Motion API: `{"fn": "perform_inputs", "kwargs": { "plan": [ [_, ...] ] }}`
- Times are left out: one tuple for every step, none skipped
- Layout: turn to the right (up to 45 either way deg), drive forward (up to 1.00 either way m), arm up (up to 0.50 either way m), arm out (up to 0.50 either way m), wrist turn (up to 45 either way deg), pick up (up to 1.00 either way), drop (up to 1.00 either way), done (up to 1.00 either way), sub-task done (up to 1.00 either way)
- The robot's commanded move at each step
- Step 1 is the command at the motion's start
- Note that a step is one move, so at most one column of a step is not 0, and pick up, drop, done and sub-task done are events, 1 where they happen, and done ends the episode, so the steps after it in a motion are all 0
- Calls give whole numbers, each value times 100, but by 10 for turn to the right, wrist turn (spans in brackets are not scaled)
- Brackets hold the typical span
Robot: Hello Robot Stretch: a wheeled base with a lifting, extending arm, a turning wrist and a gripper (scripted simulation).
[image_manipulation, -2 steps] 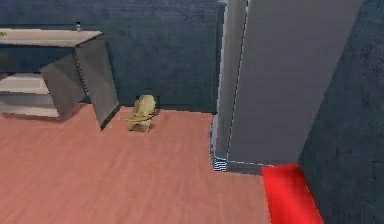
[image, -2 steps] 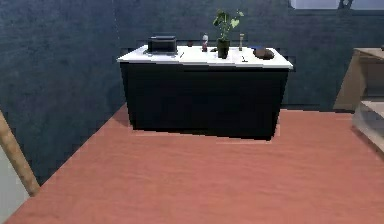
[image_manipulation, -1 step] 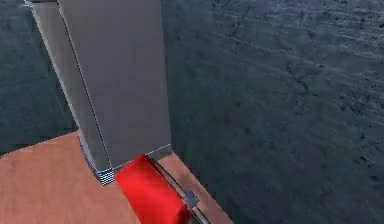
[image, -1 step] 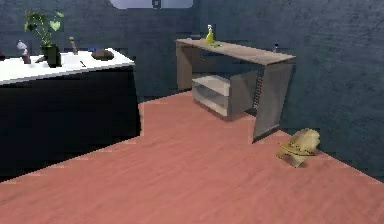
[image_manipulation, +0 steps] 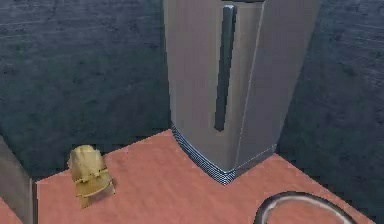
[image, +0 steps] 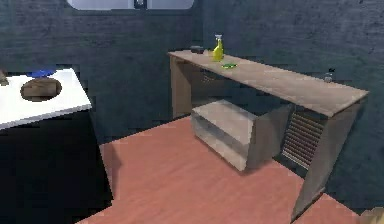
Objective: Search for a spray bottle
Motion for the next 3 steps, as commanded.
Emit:
{"fn": "perform_inputs", "kwargs": {
  "plan": [
    [0, 90, 0, 0, 0, 0, 0, 0, 0],
    [120, 0, 0, 0, 0, 0, 0, 0, 0],
    [0, 0, 0, 0, 0, 0, 0, 100, 0]
  ]
}}
